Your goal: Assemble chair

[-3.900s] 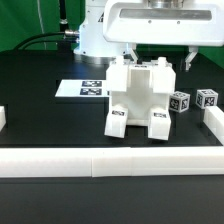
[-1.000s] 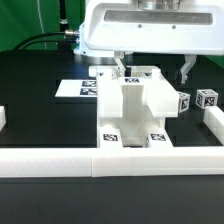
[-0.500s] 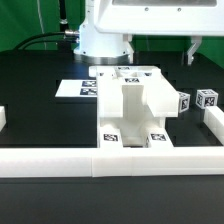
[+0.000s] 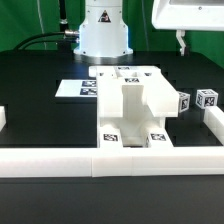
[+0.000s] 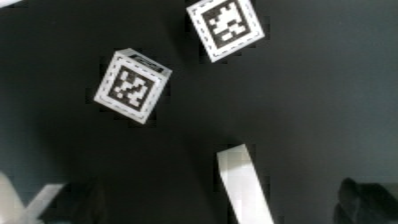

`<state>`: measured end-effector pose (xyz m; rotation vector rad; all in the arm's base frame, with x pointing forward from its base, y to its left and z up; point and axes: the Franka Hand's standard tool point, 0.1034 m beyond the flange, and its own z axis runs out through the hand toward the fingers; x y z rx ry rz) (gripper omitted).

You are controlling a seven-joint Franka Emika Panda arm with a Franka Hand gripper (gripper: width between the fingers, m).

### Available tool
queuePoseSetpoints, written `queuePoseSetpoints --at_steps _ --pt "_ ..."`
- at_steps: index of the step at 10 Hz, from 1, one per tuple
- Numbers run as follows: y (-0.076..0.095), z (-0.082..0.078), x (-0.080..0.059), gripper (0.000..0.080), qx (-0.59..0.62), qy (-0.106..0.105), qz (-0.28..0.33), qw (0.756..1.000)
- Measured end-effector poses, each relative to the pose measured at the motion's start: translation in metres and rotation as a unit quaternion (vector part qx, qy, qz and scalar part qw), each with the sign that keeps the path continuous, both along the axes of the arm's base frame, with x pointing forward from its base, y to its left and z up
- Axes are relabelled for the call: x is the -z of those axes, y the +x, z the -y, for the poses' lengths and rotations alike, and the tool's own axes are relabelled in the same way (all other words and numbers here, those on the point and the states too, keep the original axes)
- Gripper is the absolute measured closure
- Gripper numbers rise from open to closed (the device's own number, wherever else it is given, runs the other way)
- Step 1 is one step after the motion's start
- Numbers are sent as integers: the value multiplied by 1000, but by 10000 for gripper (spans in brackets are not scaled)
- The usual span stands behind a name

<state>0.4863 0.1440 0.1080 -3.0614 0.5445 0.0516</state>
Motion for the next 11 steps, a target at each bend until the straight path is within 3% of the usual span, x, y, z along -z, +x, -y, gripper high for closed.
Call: queuePoseSetpoints --at_steps 3,5,8,9,11 --pt "0 0 3 150 2 -1 4 1000" --pt "-15 -15 21 150 -8 -6 13 1000" --pt "-23 -31 45 150 -19 -13 21 1000" --pt "-24 -31 51 150 -21 -16 21 999" --pt "-23 -31 50 150 -20 -15 22 999"
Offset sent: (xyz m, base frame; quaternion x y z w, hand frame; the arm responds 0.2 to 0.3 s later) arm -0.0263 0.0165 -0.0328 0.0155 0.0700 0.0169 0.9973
